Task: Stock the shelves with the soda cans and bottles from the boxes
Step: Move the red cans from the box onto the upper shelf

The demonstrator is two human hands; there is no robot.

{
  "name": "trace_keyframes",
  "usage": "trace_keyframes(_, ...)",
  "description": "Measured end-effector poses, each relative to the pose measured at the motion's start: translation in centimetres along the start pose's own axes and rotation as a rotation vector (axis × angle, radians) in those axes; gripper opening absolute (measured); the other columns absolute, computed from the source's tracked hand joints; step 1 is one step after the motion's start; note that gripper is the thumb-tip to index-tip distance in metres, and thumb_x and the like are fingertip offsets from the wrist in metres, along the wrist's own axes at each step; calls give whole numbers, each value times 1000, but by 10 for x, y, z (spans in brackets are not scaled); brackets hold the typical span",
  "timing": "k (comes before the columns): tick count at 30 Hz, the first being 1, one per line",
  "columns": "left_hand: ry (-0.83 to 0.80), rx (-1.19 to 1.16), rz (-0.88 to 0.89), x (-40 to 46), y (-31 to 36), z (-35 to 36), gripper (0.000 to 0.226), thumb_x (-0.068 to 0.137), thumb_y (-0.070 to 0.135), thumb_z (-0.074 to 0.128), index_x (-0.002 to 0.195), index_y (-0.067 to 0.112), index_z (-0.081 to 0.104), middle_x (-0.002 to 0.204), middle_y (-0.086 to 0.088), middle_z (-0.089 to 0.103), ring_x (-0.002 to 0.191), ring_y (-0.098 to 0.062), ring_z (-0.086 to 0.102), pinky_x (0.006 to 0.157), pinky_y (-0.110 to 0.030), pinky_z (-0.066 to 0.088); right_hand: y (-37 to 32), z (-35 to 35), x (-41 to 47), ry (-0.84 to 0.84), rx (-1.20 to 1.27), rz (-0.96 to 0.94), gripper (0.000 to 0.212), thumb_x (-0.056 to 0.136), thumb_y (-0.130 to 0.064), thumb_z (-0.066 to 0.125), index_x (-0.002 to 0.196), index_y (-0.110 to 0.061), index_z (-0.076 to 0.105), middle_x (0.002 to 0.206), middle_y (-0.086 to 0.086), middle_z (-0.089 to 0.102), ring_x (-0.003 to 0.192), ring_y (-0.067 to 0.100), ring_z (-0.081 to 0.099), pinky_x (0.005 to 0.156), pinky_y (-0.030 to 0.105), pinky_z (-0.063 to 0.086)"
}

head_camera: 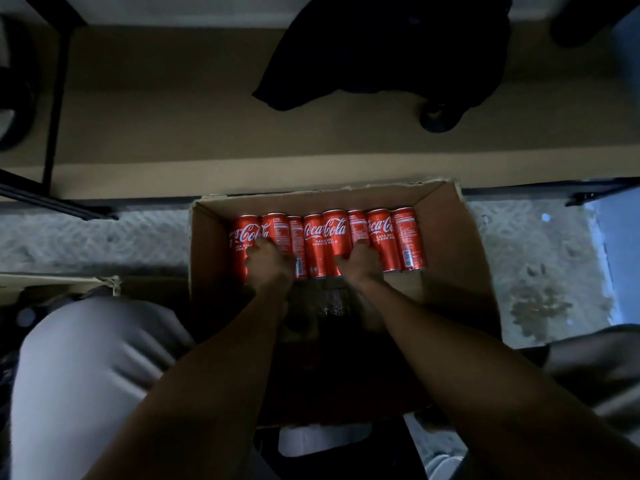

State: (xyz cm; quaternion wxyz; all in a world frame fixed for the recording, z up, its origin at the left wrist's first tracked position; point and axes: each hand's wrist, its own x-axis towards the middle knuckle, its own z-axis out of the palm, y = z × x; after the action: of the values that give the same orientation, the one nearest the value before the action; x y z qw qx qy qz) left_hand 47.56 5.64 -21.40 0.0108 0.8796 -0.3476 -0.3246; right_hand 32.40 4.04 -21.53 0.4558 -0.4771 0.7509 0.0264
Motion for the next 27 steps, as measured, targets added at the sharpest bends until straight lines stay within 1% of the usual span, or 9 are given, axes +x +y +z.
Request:
trace_keyframes(4, 20, 147, 23, 7, 1, 12, 97, 71, 46, 81, 143, 9, 27, 139, -21, 40, 124, -40, 47, 92, -51, 48, 0, 17, 11, 31, -55, 48, 64, 88, -43, 68, 134, -6, 45, 134, 16, 50, 121, 34, 53, 96, 41, 47)
trace_keyframes(9, 24, 288, 47, 12, 6, 20, 110, 65, 46, 86, 144, 4, 21, 139, -23, 37, 126, -39, 44, 88, -49, 51, -2, 28, 19, 64, -177, 44, 89, 80, -51, 74, 144, -7, 31, 141, 19, 43, 128, 38, 48, 101, 46, 43)
trace_keyframes(12, 43, 368, 55, 13, 4, 24, 105, 69, 35, 86, 144, 3, 18, 137, -24, 37, 125, -40, 44, 85, -46, 53, -1, 31, 24, 54, -240, 41, 91, 75, -44, 81, 141, -7, 30, 138, 20, 46, 125, 39, 50, 99, 46, 45)
trace_keyframes(15, 18, 355, 55, 11, 6, 21, 104, 70, 28, 85, 145, 4, 17, 137, -27, 36, 124, -42, 44, 88, -47, 53, -5, 27, 28, 31, -214, 27, 84, 74, -37, 83, 137, -6, 37, 133, 17, 54, 121, 35, 55, 97, 42, 47)
trace_keyframes(18, -15, 283, 48, 8, 9, 20, 106, 69, 32, 86, 145, 3, 17, 137, -27, 36, 124, -42, 45, 94, -48, 48, -7, 18, 33, -104, -34, 55, 75, 74, -37, 83, 134, -10, 48, 130, 10, 57, 117, 31, 58, 96, 39, 50)
trace_keyframes(21, -85, 71, 33, 5, 12, 14, 107, 66, 42, 86, 143, 2, 24, 135, -22, 48, 122, -38, 52, 101, -47, 44, -4, 5, 34, -274, 303, 188, 66, 70, -30, 84, 126, -14, 52, 121, 8, 61, 103, 27, 64, 77, 40, 60)
trace_keyframes(23, -171, -126, 4, 5, 8, 9, 95, 65, 39, 87, 137, 4, 38, 129, -15, 58, 115, -33, 59, 100, -43, 47, 1, -3, 29, -365, 422, 222, 67, 70, -24, 82, 128, -13, 50, 121, 9, 61, 102, 26, 65, 72, 41, 61)
trace_keyframes(25, -265, -331, -50, 0, 1, 6, 85, 56, 32, 90, 129, 14, 50, 121, -8, 63, 108, -29, 63, 95, -39, 51, 7, -8, 20, -402, 456, 205, 65, 70, -20, 81, 128, -13, 52, 121, 10, 64, 102, 24, 67, 75, 42, 61)
trace_keyframes(27, -313, -488, -39, -5, -8, 6, 95, 44, 23, 93, 127, 26, 47, 120, -6, 65, 101, -27, 65, 89, -43, 55, 13, -12, 9, -381, 510, 165, 58, 74, -14, 79, 127, -14, 53, 119, 8, 65, 103, 23, 67, 77, 41, 60)
